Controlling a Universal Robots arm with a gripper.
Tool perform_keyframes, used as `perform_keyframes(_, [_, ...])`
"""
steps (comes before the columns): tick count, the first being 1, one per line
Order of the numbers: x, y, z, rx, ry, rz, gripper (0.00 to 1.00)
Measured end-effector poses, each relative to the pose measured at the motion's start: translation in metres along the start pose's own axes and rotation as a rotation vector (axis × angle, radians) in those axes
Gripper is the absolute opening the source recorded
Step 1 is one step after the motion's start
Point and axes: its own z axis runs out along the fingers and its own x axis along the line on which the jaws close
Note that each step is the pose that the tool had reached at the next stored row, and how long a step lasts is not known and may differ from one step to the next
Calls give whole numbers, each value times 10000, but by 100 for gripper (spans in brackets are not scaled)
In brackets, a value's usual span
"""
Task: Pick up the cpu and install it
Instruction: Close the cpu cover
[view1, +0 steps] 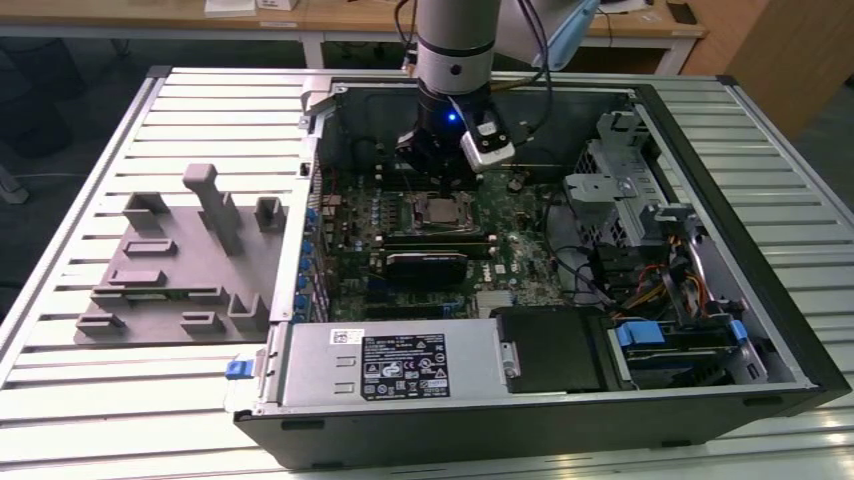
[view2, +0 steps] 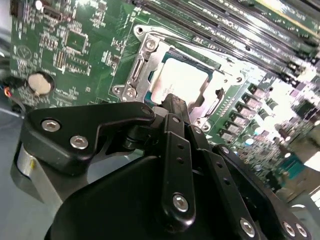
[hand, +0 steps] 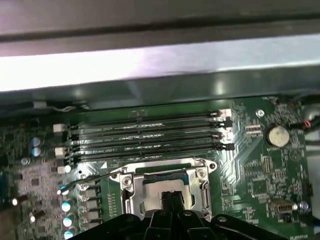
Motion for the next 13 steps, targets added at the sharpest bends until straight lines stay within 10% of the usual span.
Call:
perform_keyframes(7, [1,0,0,-15,27,-932,11])
perform_keyframes(13, [1,-1,12,8,10,-303,11])
